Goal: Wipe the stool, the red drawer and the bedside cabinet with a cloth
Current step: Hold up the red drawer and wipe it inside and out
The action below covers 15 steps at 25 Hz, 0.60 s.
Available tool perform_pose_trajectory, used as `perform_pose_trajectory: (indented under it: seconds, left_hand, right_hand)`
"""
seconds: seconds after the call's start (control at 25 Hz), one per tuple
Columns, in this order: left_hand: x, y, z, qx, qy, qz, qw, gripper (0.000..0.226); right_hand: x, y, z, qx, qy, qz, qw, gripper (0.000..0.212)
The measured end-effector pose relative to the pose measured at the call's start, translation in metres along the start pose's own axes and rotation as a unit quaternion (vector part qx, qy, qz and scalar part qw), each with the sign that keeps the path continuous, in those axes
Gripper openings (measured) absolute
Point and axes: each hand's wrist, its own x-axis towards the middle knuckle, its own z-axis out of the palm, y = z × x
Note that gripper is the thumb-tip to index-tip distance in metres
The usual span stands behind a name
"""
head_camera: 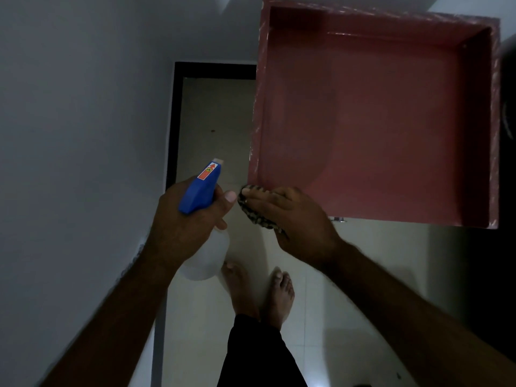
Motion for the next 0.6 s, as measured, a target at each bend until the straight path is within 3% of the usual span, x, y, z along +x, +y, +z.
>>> perform_pose_trajectory:
  seconds: [0.16, 0.6]
  left_hand:
    - [0.002, 0.002, 0.001, 0.021, 0.004, -0.005, 1.0, 0.018]
    - [0.004, 0.008, -0.002, 0.016, 0.0, 0.005, 1.0, 0.018]
  right_hand:
    - [0.022, 0.008, -0.007, -0.042, 0.022, 0.02, 0.999, 0.074]
    - [0.01, 0.014, -0.008, -0.067, 0.006, -0.023, 0.997, 0.068]
